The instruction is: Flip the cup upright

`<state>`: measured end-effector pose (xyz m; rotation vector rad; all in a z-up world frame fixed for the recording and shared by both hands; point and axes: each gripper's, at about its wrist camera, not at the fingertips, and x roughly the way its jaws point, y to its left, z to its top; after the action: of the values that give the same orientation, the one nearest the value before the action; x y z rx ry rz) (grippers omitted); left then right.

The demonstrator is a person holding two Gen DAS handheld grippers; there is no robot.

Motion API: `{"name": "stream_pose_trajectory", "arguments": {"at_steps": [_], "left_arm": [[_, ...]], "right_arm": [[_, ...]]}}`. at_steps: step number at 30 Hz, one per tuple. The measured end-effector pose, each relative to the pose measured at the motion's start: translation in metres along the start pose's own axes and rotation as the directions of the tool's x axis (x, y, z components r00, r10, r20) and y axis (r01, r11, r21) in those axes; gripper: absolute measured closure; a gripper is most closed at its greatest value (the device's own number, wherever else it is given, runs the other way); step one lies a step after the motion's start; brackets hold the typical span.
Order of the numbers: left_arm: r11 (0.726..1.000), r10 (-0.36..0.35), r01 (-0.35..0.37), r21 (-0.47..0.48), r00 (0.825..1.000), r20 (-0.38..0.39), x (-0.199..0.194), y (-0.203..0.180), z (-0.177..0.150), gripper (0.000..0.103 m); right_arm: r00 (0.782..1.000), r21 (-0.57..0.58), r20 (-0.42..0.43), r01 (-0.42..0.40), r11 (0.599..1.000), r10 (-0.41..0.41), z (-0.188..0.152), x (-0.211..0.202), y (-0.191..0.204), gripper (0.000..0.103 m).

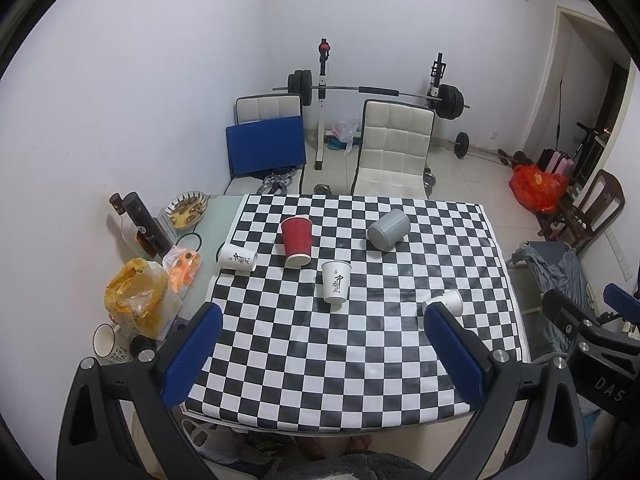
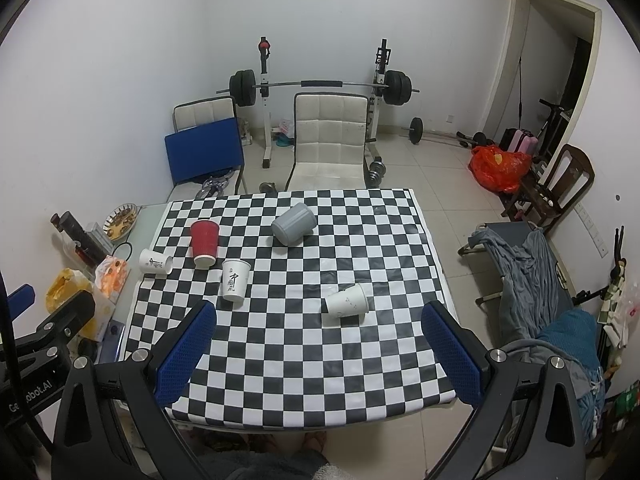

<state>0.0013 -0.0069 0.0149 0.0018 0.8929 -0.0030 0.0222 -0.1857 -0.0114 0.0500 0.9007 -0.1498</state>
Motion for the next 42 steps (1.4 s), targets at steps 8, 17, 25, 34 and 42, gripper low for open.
{"name": "stream_pose_trajectory", "arguments": {"at_steps": [8, 17, 25, 34, 42], "left_arm": [[1.000, 0.001, -0.001, -0.002, 1.000, 0.002, 0.000, 0.000, 0.000, 0.000], [1.000, -0.001, 0.001, -0.003, 1.000, 0.004, 0.000, 0.001, 0.000, 0.000], [1.000, 0.009, -0.009, -0.015, 1.000, 0.001, 0.000, 0.000, 0.002, 0.000], [0.991, 0.129, -0.129, -0.015, 0.992, -0.009, 0.052, -0.019, 0.008, 0.000], [0.973, 0.229, -0.224, 0.060, 0.970, -0.080, 0.137, -0.043, 0.016, 0.000]], "right_arm": [[1.000, -0.001, 0.001, 0.000, 1.000, 0.000, 0.000, -0.001, 0.000, 0.000], [1.000, -0.002, 0.002, -0.001, 1.000, 0.001, -0.001, -0.002, 0.000, 0.000], [1.000, -0.005, -0.010, -0.021, 1.000, 0.021, 0.008, -0.009, 0.003, 0.000], [0.994, 0.061, -0.095, -0.046, 0.997, 0.052, 0.005, 0.061, -0.029, 0.000], [0.978, 0.093, -0.205, -0.009, 0.996, 0.028, 0.004, 0.180, -0.062, 0.000]]}}
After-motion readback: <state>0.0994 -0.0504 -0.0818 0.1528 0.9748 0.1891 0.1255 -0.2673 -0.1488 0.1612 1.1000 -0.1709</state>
